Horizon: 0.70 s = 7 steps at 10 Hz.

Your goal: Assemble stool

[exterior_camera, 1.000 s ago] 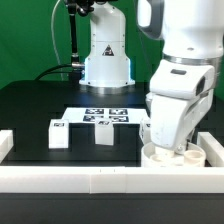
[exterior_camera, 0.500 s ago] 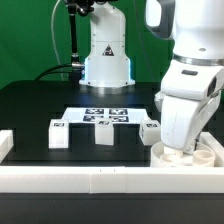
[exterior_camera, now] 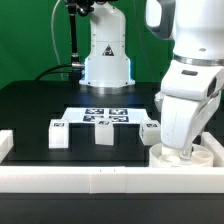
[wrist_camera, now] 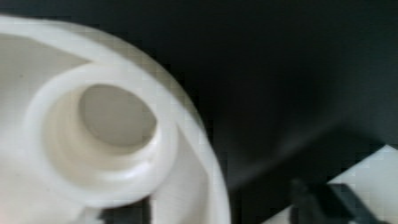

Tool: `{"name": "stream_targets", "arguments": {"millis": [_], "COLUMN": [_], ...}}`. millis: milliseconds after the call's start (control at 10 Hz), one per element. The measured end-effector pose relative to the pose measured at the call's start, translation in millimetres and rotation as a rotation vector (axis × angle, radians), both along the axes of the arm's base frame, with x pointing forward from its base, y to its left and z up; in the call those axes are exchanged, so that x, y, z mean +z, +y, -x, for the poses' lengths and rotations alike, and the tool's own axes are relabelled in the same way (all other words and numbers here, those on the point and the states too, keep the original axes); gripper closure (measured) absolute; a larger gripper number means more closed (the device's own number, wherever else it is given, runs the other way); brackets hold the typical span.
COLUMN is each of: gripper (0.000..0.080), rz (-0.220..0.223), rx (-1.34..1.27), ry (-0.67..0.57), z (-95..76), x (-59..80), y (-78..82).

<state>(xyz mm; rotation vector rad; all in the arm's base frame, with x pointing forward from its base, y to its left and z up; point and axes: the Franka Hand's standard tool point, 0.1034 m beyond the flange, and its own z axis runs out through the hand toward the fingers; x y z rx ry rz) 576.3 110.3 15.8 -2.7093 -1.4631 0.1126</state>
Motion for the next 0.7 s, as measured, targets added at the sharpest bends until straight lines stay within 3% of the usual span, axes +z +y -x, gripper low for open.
{"name": "stream_targets", "arguments": {"millis": [100, 200, 300, 700], "gripper": [0.0268, 0.0268, 0.0171, 0.0151], "rz": [0.002, 0.003, 0.005, 0.012], "rx": [-0.002, -0.008, -0.015, -0.027], "ry": [-0.001, -0.006, -0.012, -0.040], "z": [-0.5, -0.6, 1.0, 4.4], "x": [0.6, 6.2, 13.9, 46.6], "y": [-2.1, -4.3, -3.7, -6.3]}}
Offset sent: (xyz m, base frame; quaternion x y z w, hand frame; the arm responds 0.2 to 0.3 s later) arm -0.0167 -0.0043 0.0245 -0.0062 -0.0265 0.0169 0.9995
